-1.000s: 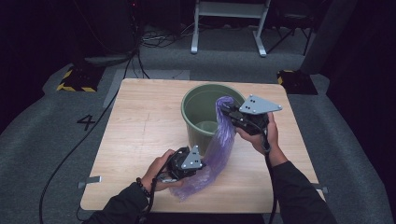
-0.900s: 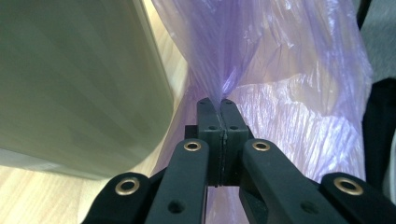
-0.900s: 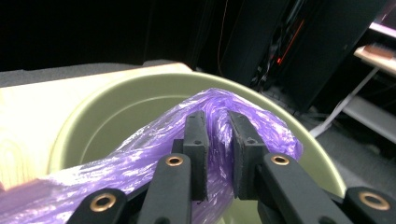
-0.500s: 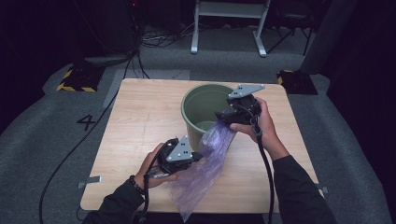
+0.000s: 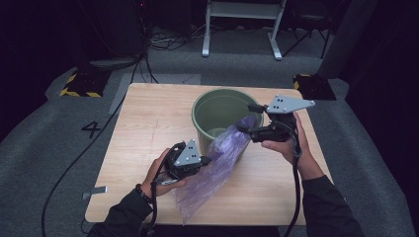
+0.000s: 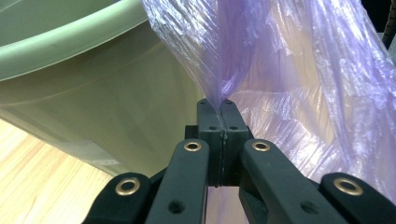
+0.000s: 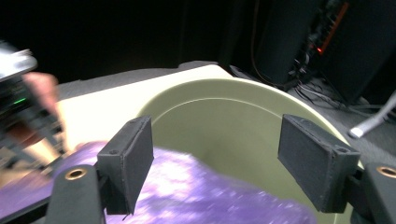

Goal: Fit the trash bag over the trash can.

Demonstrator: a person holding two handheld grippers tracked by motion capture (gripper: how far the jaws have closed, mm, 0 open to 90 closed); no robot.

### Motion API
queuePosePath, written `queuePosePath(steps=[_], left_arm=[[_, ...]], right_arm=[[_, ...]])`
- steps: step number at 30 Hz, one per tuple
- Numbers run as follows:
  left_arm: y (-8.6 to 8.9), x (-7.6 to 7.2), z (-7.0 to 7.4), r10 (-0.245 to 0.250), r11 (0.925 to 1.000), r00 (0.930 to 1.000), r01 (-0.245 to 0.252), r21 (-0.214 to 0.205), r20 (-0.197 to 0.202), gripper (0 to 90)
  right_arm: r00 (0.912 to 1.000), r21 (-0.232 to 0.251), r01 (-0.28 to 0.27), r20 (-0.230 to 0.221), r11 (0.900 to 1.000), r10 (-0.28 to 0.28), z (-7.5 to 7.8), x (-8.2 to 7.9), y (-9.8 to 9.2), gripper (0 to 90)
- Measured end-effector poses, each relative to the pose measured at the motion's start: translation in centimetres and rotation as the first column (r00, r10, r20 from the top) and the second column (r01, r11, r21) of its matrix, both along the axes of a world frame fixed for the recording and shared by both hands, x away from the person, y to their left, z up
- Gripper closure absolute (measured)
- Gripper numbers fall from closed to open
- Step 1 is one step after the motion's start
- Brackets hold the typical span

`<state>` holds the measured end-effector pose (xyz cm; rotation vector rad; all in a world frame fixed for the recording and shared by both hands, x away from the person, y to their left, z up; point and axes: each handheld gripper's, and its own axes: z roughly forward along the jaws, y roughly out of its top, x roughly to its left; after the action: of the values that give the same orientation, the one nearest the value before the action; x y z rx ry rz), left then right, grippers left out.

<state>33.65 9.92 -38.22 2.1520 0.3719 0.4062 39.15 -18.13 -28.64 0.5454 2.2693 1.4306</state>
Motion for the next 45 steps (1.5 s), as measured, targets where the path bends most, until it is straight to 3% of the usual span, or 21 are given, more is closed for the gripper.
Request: queuePosePath(steps=[4, 11, 13, 14, 15, 17, 21, 25, 29, 32, 37, 38, 41, 43, 45], left_arm=[[-0.2, 0.0, 0.0, 0.005, 1.0, 1.0, -0.005, -0.004, 0.007, 89.8], [-0.3, 0.3, 0.0, 0.016, 0.9998, 0.9998, -0.016, -0.006, 0.009, 89.8], [-0.4, 0.4, 0.0, 0.017, 0.9998, 0.9998, -0.017, -0.009, 0.008, 89.8], [-0.4, 0.4, 0.1, 0.017, 0.9997, 0.9998, -0.017, -0.015, 0.007, 89.8], [-0.4, 0.4, 0.1, 0.017, 0.9997, 0.9998, -0.017, -0.015, 0.007, 89.8], [-0.3, 0.3, 0.4, 0.018, 0.9994, 0.9997, -0.018, -0.031, 0.015, 89.8], [0.0, 0.3, 0.8, 0.022, 0.9981, 0.9995, -0.02, -0.057, 0.022, 89.6], [0.5, 0.5, 1.2, 0.042, 0.9953, 0.9988, -0.039, -0.089, 0.024, 88.7], [1.0, 0.6, 1.4, 0.072, 0.9884, 0.9973, -0.069, -0.135, 0.017, 75.4], [1.4, 0.8, 1.3, 0.086, 0.986, 0.9963, -0.086, -0.143, -0.004, 61.1], [1.9, 0.7, 1.4, 0.09, 0.9827, 0.9957, -0.092, -0.16, -0.022, 45.0], [2.2, 0.6, 1.4, 0.077, 0.9811, 0.9966, -0.081, -0.176, -0.03, 41.7], [2.5, 0.5, 1.3, 0.066, 0.9857, 0.9972, -0.071, -0.153, -0.036, 39.5], [2.6, 0.2, 1.1, 0.078, 0.9886, 0.9969, -0.079, -0.129, -0.013, 40.0], [2.9, 0.0, 0.9, 0.052, 0.9908, 0.9986, -0.053, -0.125, -0.005, 47.2]], right_arm=[[0.9974, -0.004, -0.072, 0.005, 0.9974, 0.072, -0.5, -1.7, -0.4, 28.3], [0.9925, -0.096, -0.12, 0.01, 0.9881, 0.122, -3.2, -3.6, 0.5, 34.5], [0.9937, -0.139, -0.099, 0.037, 0.9853, 0.105, -3.9, -3.8, 0.9, 40.2], [0.9942, -0.145, -0.09, 0.046, 0.9853, 0.098, -4.1, -3.8, 1.0, 45.7], [0.9942, -0.145, -0.09, 0.046, 0.9853, 0.098, -4.1, -3.8, 1.0, 45.7], [0.9941, -0.161, -0.052, 0.085, 0.9855, 0.067, -4.4, -3.9, 1.2, 58.0], [0.9879, -0.146, -0.036, 0.144, 0.9887, 0.058, -4.5, -4.0, 1.2, 76.4], [0.9877, -0.13, -0.017, 0.152, 0.9914, 0.037, -4.3, -3.3, 1.2, 84.8], [0.99, -0.113, 0.016, 0.141, 0.9934, 0.0, -4.1, -2.1, 1.5, 86.4], [0.9902, -0.09, 0.041, 0.137, 0.9951, -0.028, -3.7, -1.2, 1.4, 87.6], [0.9905, -0.065, 0.068, 0.124, 0.9956, -0.06, -3.5, -0.1, 0.8, 88.4], [0.9885, -0.067, 0.094, 0.125, 0.9932, -0.086, -3.4, 0.4, 0.5, 88.2], [0.9856, -0.063, 0.124, 0.123, 0.9903, -0.116, -3.3, 1.1, 0.1, 86.8], [0.9806, -0.074, 0.155, 0.133, 0.9851, -0.144, -3.3, 1.6, 0.1, 86.6], [0.9799, -0.075, 0.162, 0.13, 0.9839, -0.152, -3.3, 1.9, 0.2, 86.5]])
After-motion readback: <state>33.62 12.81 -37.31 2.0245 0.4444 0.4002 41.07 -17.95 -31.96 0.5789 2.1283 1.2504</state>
